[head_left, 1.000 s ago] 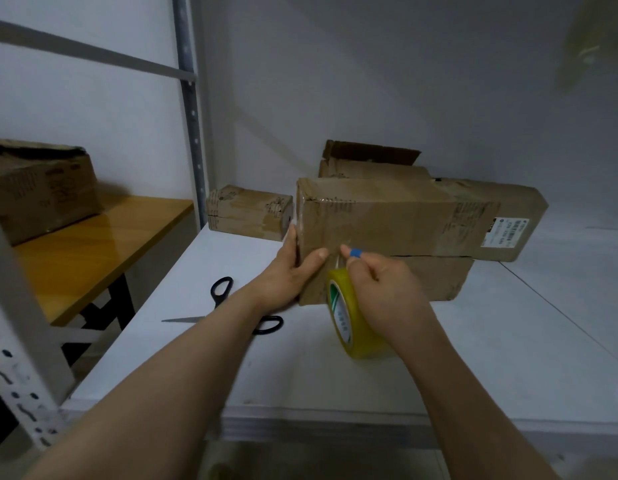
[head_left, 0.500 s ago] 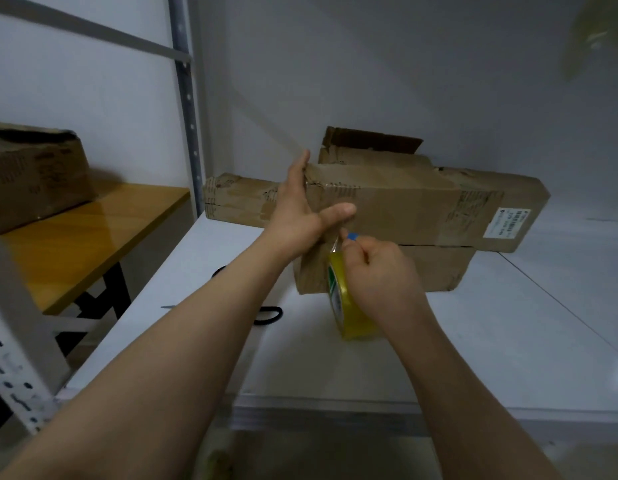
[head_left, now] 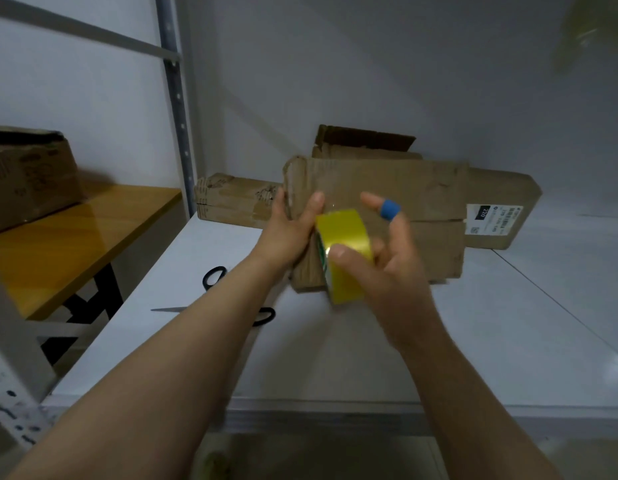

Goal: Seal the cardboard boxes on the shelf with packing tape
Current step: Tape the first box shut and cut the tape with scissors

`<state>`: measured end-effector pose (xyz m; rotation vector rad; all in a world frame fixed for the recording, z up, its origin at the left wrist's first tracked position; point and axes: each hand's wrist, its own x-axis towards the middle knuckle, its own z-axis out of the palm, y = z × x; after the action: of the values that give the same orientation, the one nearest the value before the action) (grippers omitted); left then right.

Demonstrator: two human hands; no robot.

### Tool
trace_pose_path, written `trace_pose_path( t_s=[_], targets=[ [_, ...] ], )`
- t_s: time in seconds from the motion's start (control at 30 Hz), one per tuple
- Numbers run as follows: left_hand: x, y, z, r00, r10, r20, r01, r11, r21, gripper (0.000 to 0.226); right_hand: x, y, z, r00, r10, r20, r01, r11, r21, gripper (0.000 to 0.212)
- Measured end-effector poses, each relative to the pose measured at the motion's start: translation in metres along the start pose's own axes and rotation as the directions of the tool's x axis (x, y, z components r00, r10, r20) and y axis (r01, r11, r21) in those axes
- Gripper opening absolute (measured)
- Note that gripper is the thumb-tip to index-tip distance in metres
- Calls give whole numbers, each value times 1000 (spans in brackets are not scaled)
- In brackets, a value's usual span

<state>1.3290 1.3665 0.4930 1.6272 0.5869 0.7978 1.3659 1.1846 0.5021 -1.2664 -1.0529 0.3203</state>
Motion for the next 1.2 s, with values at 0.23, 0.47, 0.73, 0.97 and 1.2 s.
trace_pose_path(
  t_s=[0.23, 0.47, 0.73, 0.97, 1.2],
  targets=[
    [0, 11, -4, 851, -480, 213, 445, 874, 192, 85, 34, -15, 0, 997, 25, -71, -7, 970, 243, 56],
    [5, 16, -33, 986, 74, 147, -99, 980, 171, 76, 51, 2, 3, 983, 162, -85, -133, 952, 275, 55],
    [-18, 6, -35, 901, 76, 427, -209, 938, 275, 102, 54, 2, 3, 977, 174, -121, -129, 942, 310, 34],
    [-26, 18, -40, 841, 2, 542, -154, 960, 234, 71, 50, -35, 5, 969, 144, -201, -114, 982, 151, 33],
    [-20, 17, -41, 820, 41, 570, -280, 899, 338, 42, 26, -52, -6, 961, 265, -81, -261, 963, 64, 34]
  ],
)
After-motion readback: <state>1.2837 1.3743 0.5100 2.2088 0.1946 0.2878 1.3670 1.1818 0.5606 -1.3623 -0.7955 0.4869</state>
